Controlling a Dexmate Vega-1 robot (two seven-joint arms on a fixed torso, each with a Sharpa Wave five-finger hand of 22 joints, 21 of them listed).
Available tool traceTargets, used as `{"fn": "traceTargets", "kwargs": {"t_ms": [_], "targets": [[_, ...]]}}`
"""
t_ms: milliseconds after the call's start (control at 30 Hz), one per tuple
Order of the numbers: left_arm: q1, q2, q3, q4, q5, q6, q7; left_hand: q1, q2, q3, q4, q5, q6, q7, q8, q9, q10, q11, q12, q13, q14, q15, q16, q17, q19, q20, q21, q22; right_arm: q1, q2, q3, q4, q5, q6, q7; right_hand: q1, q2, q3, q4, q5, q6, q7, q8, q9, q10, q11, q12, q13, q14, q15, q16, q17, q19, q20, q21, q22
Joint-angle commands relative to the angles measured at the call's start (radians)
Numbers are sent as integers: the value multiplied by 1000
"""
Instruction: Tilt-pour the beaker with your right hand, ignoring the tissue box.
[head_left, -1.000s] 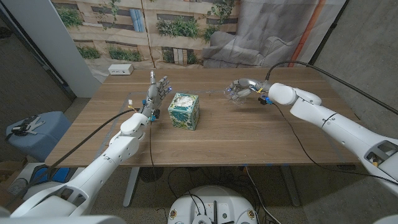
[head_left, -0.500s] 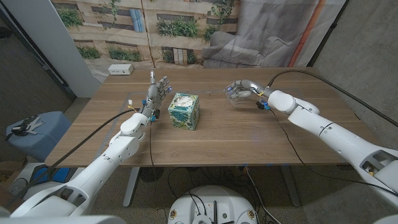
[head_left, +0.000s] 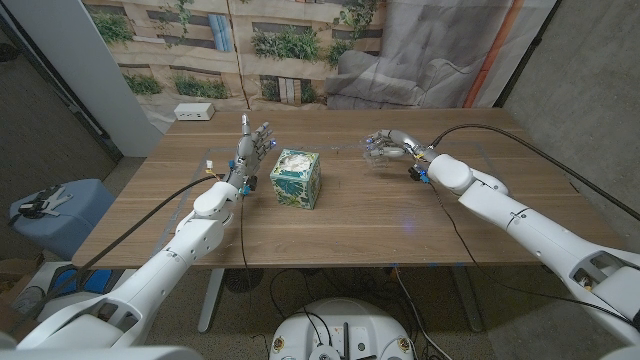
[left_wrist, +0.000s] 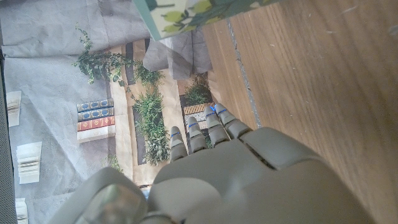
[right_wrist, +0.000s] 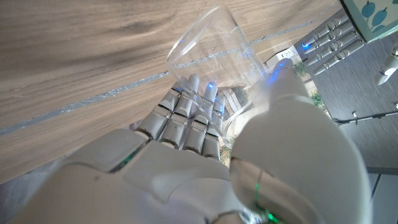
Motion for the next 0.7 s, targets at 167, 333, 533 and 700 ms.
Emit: {"fn": "traceTargets", "kwargs": {"t_ms": [167, 333, 533, 700], "targets": [[0, 0, 0, 0, 0, 0, 0, 2, 26, -8, 1, 4, 1, -5, 8, 4, 11, 0, 6, 3, 6, 1, 4, 5, 6, -10, 7, 3, -21, 59, -11, 49, 10, 62, -98, -67, 93, -7, 0, -8, 19, -41, -7, -2, 17, -36, -22, -7, -38, -133, -11, 5, -11, -20, -2, 4], [0, 0, 0, 0, 0, 0, 0, 2, 26, -8, 1, 4, 0, -5, 7, 4, 10, 0, 6, 3, 6, 1, 5, 5, 6, -10, 7, 3, -17, 81, -16, 77, 9, 88, -118, -67, 93, -8, 1, -8, 12, -43, -9, -3, 18, -35, -25, -10, -41, -134, -12, 5, -13, -21, -2, 4], [0, 0, 0, 0, 0, -1, 0, 2, 25, -8, 1, 4, 2, -6, 8, 4, 10, 0, 6, 3, 6, 1, 5, 5, 7, -9, 7, 3, -16, 104, -21, 111, 13, 110, -138, -62, 82, -13, -4, -11, 5, -41, -11, -5, 15, -37, -30, -13, -53, -130, -18, 3, -16, -20, -2, 3], [0, 0, 0, 0, 0, -1, 0, 2, 25, -8, 1, 4, 2, -5, 8, 4, 10, 1, 6, 3, 6, 1, 5, 5, 7, -9, 7, 3, -11, 119, -28, 137, 16, 122, -140, -57, 77, -15, -5, -14, -11, -42, -18, -7, -1, -38, -40, -15, -68, -132, -24, 2, -21, -19, -4, 3]]}}
